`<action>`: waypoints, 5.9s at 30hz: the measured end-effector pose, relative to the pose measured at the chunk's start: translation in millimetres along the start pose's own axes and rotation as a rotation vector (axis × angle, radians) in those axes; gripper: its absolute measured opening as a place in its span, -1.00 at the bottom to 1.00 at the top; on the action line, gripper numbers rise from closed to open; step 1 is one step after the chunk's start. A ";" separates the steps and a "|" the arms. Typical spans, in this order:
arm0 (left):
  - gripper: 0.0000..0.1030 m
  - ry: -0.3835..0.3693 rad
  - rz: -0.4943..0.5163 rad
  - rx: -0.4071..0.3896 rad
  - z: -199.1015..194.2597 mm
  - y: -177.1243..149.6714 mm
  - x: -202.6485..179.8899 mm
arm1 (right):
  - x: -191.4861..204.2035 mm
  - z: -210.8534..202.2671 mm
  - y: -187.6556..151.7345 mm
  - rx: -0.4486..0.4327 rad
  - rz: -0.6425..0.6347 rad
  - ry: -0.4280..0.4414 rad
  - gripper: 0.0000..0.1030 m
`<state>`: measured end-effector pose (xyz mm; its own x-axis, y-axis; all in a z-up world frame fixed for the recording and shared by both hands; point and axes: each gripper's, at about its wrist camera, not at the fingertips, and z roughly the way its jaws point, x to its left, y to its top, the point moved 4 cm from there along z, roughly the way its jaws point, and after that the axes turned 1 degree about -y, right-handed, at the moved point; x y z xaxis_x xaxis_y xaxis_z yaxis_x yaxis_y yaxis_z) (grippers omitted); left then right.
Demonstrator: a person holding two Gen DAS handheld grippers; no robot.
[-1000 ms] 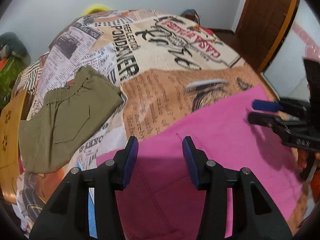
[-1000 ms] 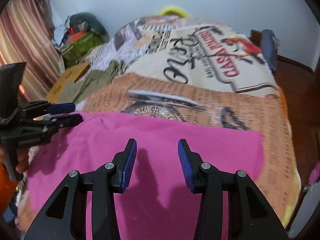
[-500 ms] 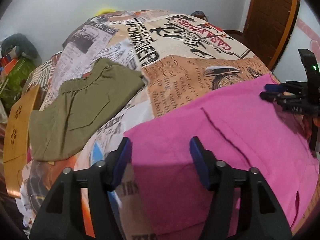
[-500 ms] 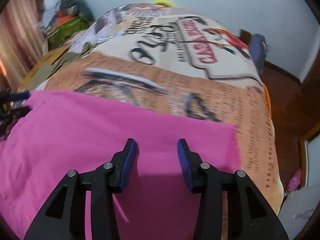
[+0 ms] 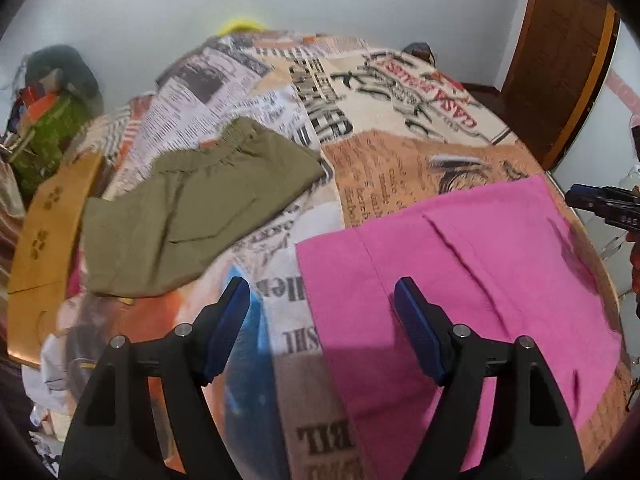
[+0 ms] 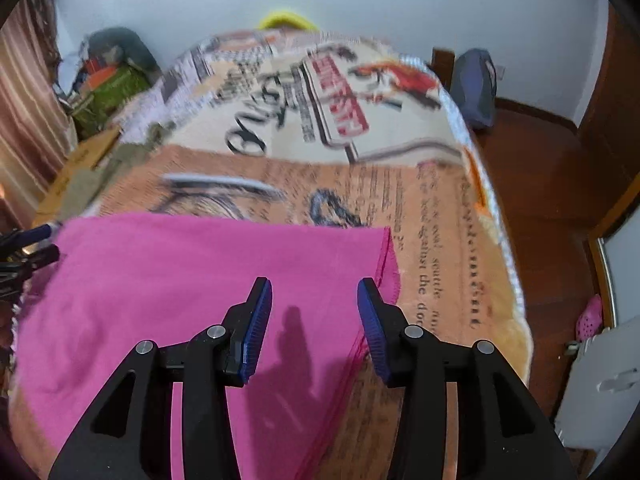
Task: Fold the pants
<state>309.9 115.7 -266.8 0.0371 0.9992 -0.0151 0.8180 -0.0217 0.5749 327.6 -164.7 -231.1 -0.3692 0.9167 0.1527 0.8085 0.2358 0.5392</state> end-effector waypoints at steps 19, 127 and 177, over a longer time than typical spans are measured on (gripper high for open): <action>0.51 -0.093 -0.094 -0.002 -89.7 -49.6 -21.3 | 102.3 -91.3 -25.3 -0.183 -0.120 0.108 -0.12; -0.75 -0.179 0.160 -0.136 -123.9 -24.5 -189.3 | 98.2 -44.8 -117.5 -0.016 0.017 0.267 -0.09; 0.26 -0.108 0.123 0.077 -58.6 -70.7 -153.2 | 70.2 -53.0 -113.9 -0.069 0.073 0.153 -0.08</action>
<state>212.8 -34.0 -257.1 0.1980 0.9794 -0.0386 0.8450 -0.1506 0.5131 185.4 -144.3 -237.9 -0.3806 0.8695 0.3147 0.8042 0.1432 0.5769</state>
